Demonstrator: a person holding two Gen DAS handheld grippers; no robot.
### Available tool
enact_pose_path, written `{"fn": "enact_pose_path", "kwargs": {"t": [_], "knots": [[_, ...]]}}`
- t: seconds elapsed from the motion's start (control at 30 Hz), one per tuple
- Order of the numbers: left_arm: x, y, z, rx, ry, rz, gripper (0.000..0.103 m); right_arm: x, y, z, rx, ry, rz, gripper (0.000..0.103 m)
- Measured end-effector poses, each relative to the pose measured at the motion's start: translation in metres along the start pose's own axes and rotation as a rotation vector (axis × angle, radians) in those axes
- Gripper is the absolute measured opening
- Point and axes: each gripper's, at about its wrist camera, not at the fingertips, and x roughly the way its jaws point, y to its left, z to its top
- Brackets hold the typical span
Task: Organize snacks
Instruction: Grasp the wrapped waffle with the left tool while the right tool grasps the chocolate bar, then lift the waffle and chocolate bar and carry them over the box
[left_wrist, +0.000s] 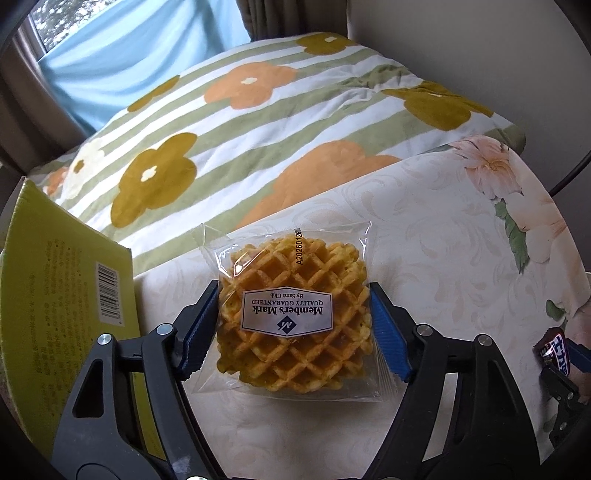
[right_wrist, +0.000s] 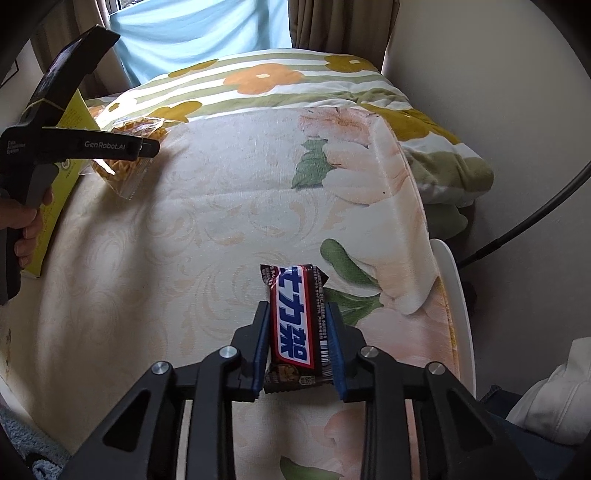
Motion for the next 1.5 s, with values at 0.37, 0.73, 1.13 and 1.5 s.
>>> {"fn": "enact_pose_path", "kwargs": {"t": [0.37, 0.73, 1.13, 1.5], "knots": [[-0.078, -0.021, 0.015, -0.022, -0.117, -0.039, 0.073, -0.049, -0.01, 0.014, -0.003, -0.1, 0.023, 0.026], [-0.194, 0.011, 0.018, -0.205, -0.264, -0.062, 0.073, -0.121, -0.004, 0.065, -0.082, -0.258, 0.132, 0.026], [-0.27, 0.147, -0.029, -0.445, -0.364, 0.03, 0.073, -0.167, 0.09, 0.139, -0.223, -0.332, 0.324, 0.026], [-0.247, 0.301, -0.099, -0.541, -0.253, 0.058, 0.073, -0.157, 0.251, 0.158, -0.307, -0.306, 0.407, 0.026]]}}
